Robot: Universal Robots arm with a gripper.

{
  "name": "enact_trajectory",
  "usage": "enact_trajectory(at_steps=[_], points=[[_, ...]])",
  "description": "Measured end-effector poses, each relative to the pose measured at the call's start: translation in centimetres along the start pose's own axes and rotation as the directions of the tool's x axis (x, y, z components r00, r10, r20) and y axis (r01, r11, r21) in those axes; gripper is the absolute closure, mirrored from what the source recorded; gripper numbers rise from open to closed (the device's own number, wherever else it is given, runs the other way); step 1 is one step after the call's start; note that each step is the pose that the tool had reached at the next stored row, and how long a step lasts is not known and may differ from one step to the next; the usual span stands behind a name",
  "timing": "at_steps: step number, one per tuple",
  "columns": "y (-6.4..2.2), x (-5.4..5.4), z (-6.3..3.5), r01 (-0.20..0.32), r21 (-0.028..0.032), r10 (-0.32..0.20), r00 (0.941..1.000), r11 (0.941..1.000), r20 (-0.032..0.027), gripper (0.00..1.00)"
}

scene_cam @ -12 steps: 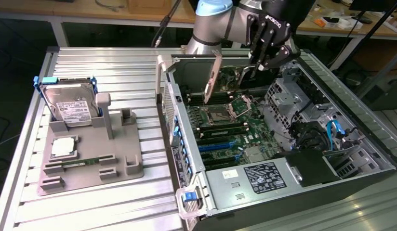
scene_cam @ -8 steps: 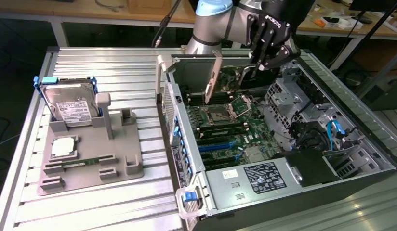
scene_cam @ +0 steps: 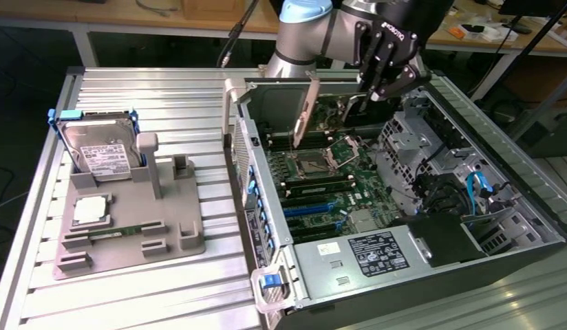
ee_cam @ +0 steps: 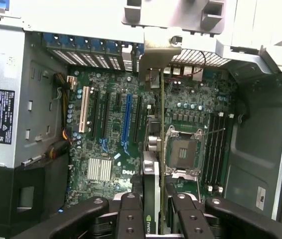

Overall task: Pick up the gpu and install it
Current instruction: 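Insert the gpu into the slot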

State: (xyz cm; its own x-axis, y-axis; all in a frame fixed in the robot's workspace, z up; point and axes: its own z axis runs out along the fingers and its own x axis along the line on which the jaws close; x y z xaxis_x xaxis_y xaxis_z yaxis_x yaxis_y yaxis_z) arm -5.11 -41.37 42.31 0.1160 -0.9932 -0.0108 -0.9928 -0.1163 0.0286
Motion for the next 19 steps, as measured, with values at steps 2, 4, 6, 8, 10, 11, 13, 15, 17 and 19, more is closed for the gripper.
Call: enact_trajectory(at_steps=[2,4,6,8,10,11,13,15,17,19], points=[[-0.05,0.0,0.04,-0.009,-0.0011,0.009,1.0,1.0,0.0004,0.73],[-0.05,0.0,0.1,-0.031,-0.0009,0.031,0.9995,0.9995,0.0011,0.73],[-0.06,0.0,0.13,-0.052,-0.0008,0.052,0.9986,0.9987,0.0017,0.73],[-0.06,0.0,0.15,-0.059,-0.0008,0.059,0.9982,0.9982,0.0019,0.73],[-0.06,0.1,0.28,-0.06,-0.0006,0.06,0.9982,0.9982,0.0023,0.73],[-0.06,0.1,0.44,-0.06,-0.0006,0.06,0.9982,0.9982,0.0022,0.73],[-0.07,0.1,0.8,-0.061,-0.0007,0.061,0.9982,0.9982,0.0022,0.73],[-0.07,0.2,1.15,-0.061,-0.0008,0.061,0.9981,0.9981,0.002,0.73],[-0.06,0.4,1.51,-0.061,-0.0007,0.061,0.9981,0.9981,0.002,0.73],[-0.06,0.4,1.93,-0.061,-0.0002,0.061,0.9981,0.9981,0.0021,0.73]])
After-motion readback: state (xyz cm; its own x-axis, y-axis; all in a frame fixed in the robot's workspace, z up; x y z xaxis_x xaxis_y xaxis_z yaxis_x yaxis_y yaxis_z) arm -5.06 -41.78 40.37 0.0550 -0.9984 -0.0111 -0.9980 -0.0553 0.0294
